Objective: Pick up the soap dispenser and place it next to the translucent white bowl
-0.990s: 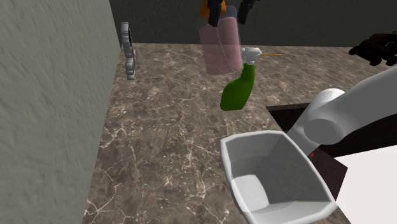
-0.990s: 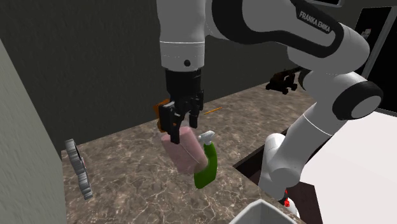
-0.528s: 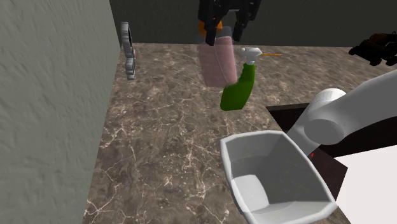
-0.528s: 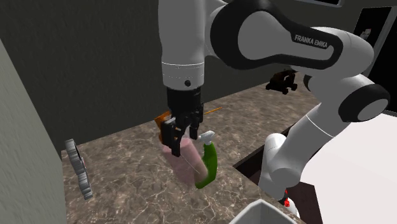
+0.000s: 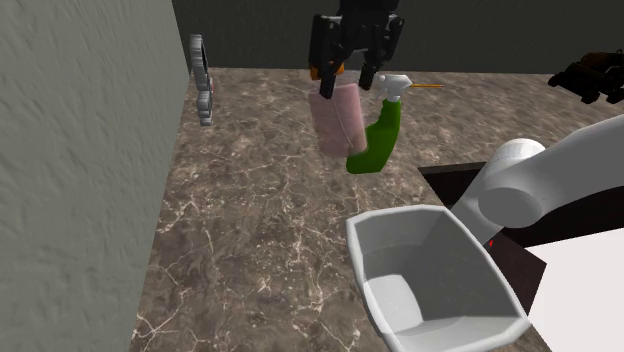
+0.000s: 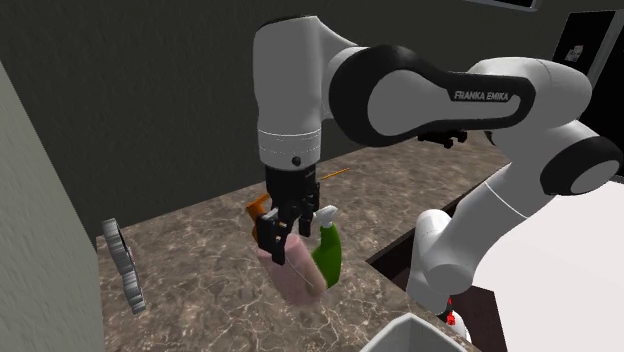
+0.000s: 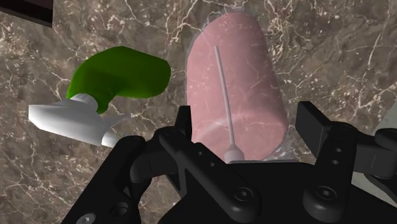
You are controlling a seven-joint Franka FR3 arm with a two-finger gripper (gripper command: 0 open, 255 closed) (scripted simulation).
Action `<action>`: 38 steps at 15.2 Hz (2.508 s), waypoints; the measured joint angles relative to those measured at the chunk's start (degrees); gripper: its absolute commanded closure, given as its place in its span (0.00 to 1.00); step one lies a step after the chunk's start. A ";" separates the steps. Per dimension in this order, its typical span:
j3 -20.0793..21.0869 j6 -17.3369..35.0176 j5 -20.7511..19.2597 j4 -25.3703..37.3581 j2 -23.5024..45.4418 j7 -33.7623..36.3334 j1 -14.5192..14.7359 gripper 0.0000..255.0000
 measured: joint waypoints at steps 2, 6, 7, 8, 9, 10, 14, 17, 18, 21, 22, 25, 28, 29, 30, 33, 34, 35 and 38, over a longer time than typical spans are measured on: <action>0.17 1.48 0.27 -1.98 -0.53 -0.15 0.17 1.00; 0.59 4.56 0.74 -5.76 -1.27 -0.47 0.44 1.00; 0.76 5.19 0.87 -6.48 -1.37 -0.44 0.50 1.00; 0.85 5.90 1.01 -7.38 -1.58 -0.51 0.59 1.00; 0.86 6.68 1.12 -8.44 -1.84 -0.72 0.65 1.00; 0.98 7.35 1.24 -9.23 -1.97 -0.77 0.72 1.00; 1.45 10.26 1.75 -12.63 -2.48 -1.06 0.99 1.00; 1.86 12.52 2.15 -15.13 -2.73 -1.27 1.18 1.00; 2.00 13.29 2.28 -15.98 -2.80 -1.34 1.25 1.00; 2.37 15.40 2.70 -17.77 -3.14 -1.45 1.47 1.00; 2.61 16.25 2.84 -18.48 -3.11 -1.44 1.53 1.00; 2.74 16.77 2.92 -18.95 -3.12 -1.42 1.58 1.00; 2.72 16.95 2.93 -19.13 -3.07 -1.51 1.57 1.00; 2.74 16.98 2.89 -19.08 -2.98 -1.49 1.54 0.00; 2.77 17.01 2.87 -19.29 -2.84 -1.53 1.51 0.00; 2.77 17.02 2.85 -19.53 -2.74 -1.58 1.48 0.00; 2.78 17.02 2.85 -19.55 -2.74 -1.58 1.48 0.00; 2.80 16.96 2.88 -19.54 -2.78 -1.53 1.51 0.00; 1.99 13.25 2.24 -15.74 -2.72 -1.30 1.24 0.00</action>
